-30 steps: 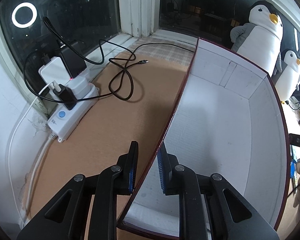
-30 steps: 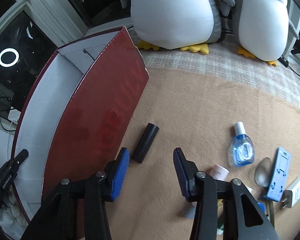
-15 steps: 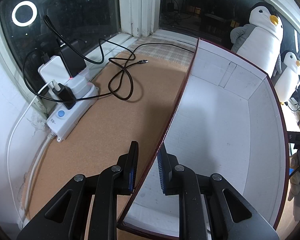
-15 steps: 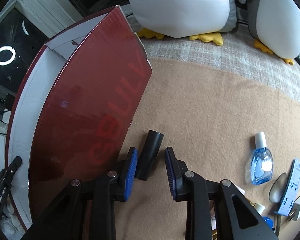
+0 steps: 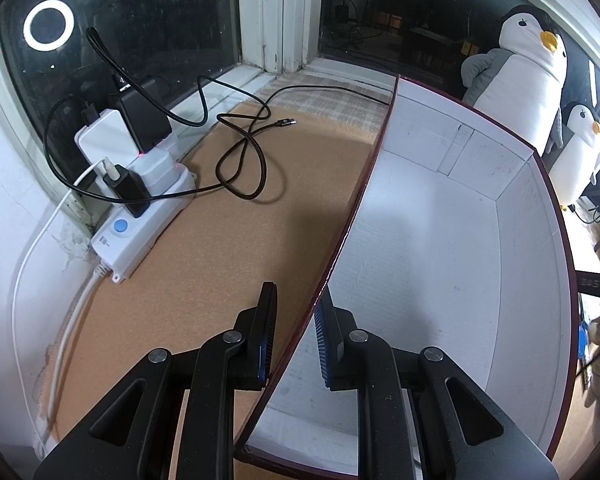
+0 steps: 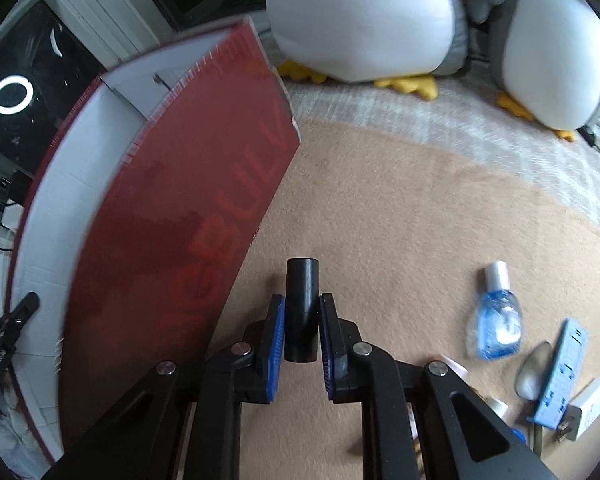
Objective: Organize rigid objects
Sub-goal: 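Grasp the black cylinder with the right gripper, then carry the black cylinder into the box and open the right gripper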
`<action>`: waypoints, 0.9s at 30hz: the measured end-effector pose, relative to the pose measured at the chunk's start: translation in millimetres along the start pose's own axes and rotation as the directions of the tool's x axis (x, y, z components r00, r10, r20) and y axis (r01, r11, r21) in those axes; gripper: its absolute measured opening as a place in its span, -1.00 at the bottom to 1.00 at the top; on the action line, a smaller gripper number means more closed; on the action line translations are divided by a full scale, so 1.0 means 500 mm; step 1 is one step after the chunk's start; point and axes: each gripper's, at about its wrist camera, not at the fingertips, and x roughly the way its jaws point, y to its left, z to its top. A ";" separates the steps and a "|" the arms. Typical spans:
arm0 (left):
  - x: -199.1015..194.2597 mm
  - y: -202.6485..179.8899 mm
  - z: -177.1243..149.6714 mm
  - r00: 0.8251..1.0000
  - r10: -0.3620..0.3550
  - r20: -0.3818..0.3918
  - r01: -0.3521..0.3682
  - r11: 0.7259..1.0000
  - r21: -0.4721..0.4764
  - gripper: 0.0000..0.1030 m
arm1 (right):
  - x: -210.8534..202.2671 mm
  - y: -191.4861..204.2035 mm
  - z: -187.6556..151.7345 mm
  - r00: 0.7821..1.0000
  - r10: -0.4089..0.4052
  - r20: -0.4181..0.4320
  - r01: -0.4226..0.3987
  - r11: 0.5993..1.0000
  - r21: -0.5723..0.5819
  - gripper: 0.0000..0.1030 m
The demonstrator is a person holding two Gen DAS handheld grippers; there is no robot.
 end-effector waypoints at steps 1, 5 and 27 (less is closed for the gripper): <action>0.000 0.000 0.000 1.000 -0.002 0.000 0.002 1.000 -0.001 -0.68 | -0.014 -0.004 -0.004 1.000 -0.005 0.014 0.005 1.000 -0.004 -0.71; -0.001 0.001 -0.002 1.000 -0.009 -0.003 0.009 1.000 -0.004 -0.68 | -0.095 0.020 -0.014 0.997 0.002 0.080 0.002 0.998 -0.056 -0.71; 0.004 0.015 -0.007 0.999 -0.043 -0.029 0.042 0.999 -0.017 -0.69 | -0.030 0.333 0.027 0.997 0.030 -0.076 -0.056 0.926 -0.373 -0.71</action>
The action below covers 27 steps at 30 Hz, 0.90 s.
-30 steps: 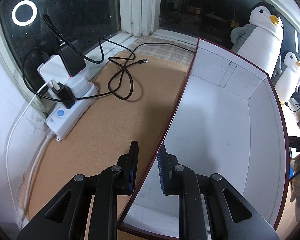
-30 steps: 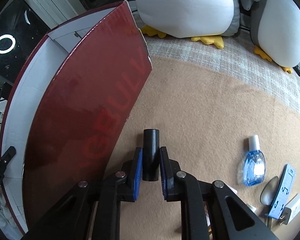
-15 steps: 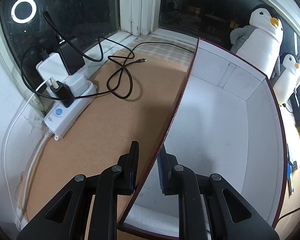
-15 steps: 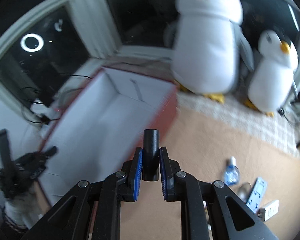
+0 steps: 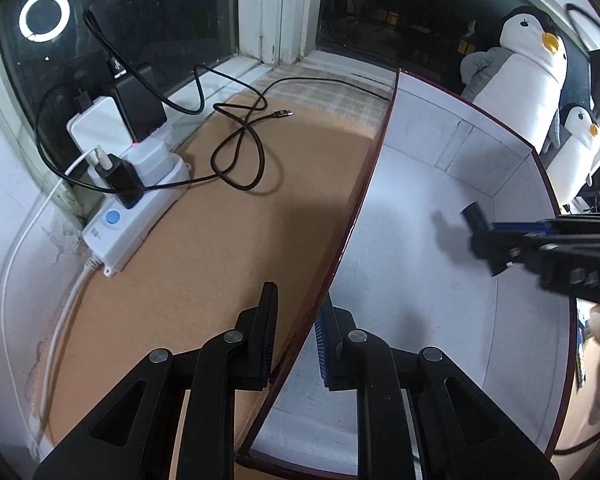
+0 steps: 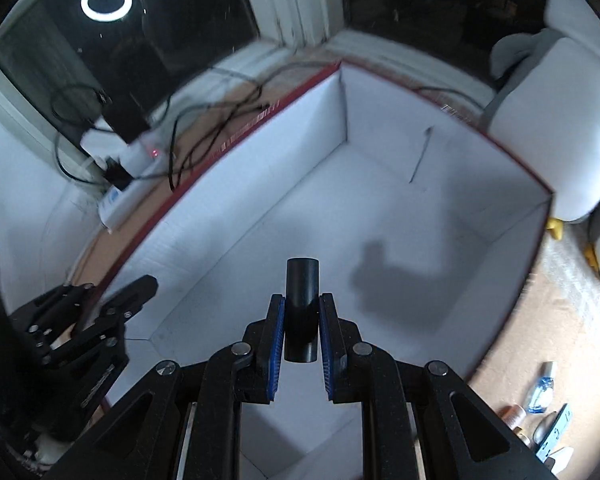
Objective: Organize rigid objects
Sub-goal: 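Carry the black cylinder into the box and open the right gripper, then move the right gripper back over the white charger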
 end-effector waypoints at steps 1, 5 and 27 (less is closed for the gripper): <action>0.001 0.001 -0.001 1.000 -0.001 -0.001 0.001 1.000 0.000 -0.69 | 0.012 0.005 0.000 1.000 -0.009 -0.012 0.009 1.000 -0.010 -0.71; 0.003 0.002 -0.003 1.000 -0.004 -0.006 0.004 1.000 0.000 -0.69 | 0.042 0.016 0.001 0.998 -0.044 -0.037 0.043 0.998 -0.043 -0.71; 0.004 0.002 -0.003 1.000 -0.002 -0.016 0.002 1.000 0.010 -0.69 | -0.023 -0.015 -0.045 0.999 -0.001 0.054 0.000 1.000 0.017 -0.64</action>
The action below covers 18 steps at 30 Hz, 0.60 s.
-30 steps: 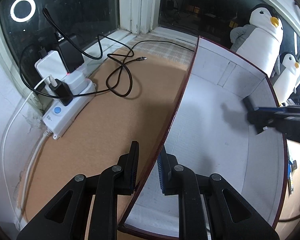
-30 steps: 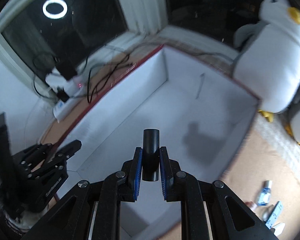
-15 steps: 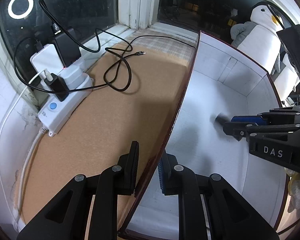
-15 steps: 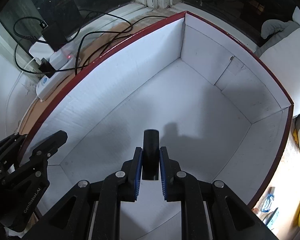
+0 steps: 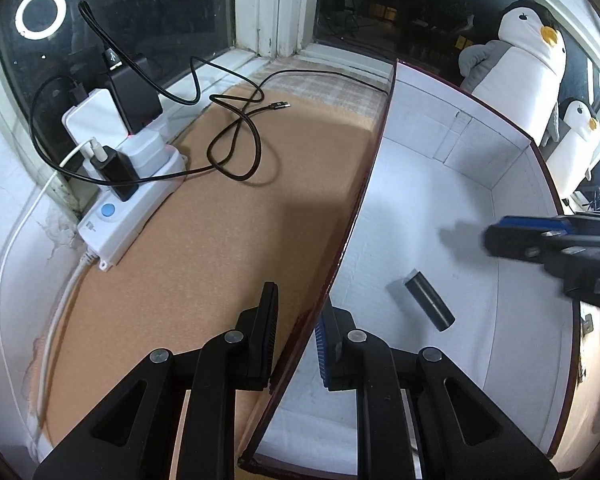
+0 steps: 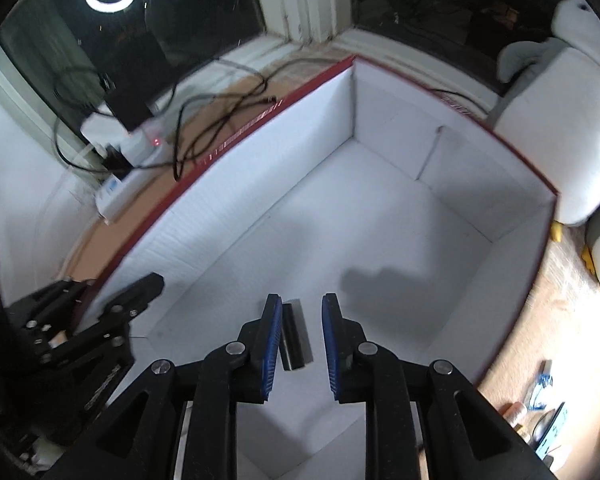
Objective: Organize rigid objects
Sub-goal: 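Move the right gripper back over the white charger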
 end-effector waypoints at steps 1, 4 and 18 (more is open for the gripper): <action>-0.001 -0.001 -0.001 1.000 0.001 0.000 -0.001 1.000 0.001 -0.70 | -0.014 -0.006 -0.005 1.000 0.003 0.015 -0.004 1.000 0.012 -0.64; -0.006 -0.002 -0.001 1.000 0.006 0.004 -0.006 1.000 0.003 -0.70 | -0.060 -0.032 -0.031 0.998 0.005 0.059 -0.008 0.999 0.046 -0.62; -0.029 -0.007 0.003 0.999 0.039 0.010 -0.039 0.999 0.015 -0.70 | -0.182 -0.334 -0.248 0.977 -0.200 0.074 0.160 0.917 0.365 -0.37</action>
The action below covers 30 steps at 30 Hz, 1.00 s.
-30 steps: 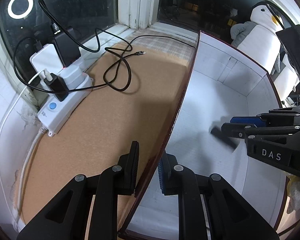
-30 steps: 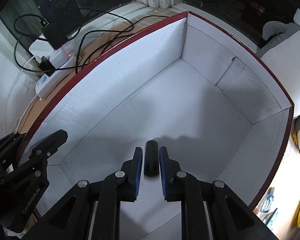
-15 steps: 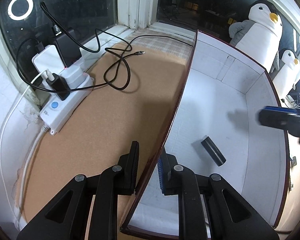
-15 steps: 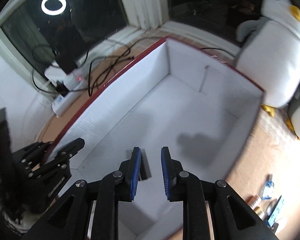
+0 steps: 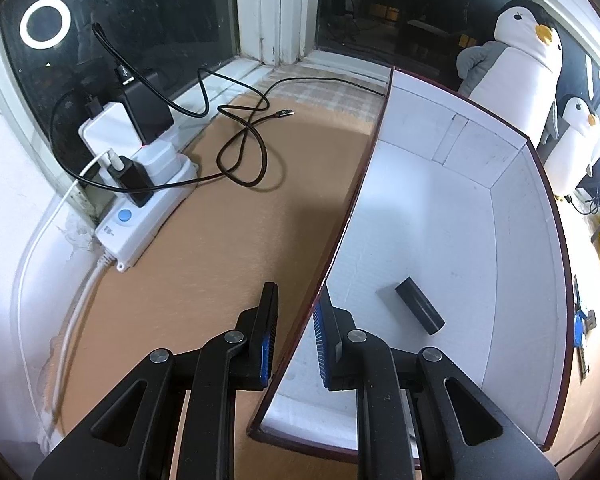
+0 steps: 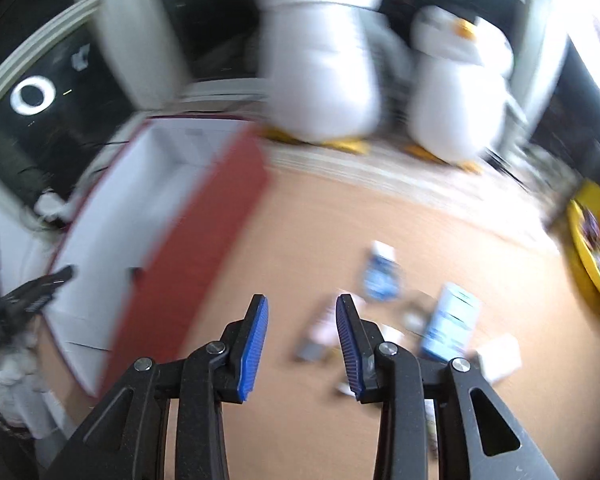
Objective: Organize rigid objects
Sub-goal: 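Move the right gripper back over the white charger, then grasp the white charger with the right gripper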
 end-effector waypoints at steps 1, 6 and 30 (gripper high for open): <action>-0.002 -0.001 0.000 1.000 0.004 0.000 -0.004 1.000 0.002 -0.70 | 0.003 -0.027 -0.005 1.000 -0.014 -0.006 0.015 1.000 0.023 -0.37; -0.007 0.002 -0.002 1.000 0.011 -0.005 -0.011 1.000 -0.005 -0.70 | 0.025 -0.160 -0.031 0.996 -0.069 -0.056 0.077 0.984 0.159 -0.30; -0.015 0.001 -0.008 0.999 0.037 -0.017 -0.037 0.999 -0.019 -0.69 | 0.111 -0.369 -0.083 0.985 0.014 -0.172 0.084 0.832 0.549 -0.01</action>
